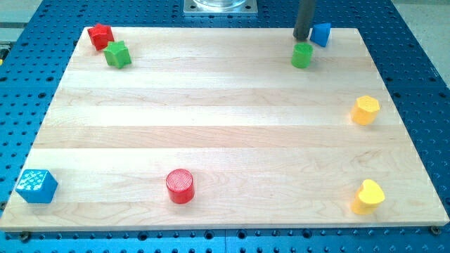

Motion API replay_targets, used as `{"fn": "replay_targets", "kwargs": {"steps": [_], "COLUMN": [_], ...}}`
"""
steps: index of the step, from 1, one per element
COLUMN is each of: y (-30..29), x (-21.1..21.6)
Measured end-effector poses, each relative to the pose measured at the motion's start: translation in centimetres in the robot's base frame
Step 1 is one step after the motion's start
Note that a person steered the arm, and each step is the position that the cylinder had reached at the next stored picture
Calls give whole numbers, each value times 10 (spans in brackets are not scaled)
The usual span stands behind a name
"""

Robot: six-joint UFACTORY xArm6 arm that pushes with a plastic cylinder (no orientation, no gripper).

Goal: Place the green circle bottom left to the triangle

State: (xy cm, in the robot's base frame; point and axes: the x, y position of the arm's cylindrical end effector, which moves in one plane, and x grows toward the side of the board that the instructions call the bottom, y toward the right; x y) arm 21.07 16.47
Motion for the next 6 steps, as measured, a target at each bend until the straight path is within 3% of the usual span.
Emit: {"fn": "replay_targets", "kwargs": {"steps": [1, 2, 3, 4, 6], "y": [-57, -108, -73, -14, -9], "x": [9, 73, 140, 137, 76]}}
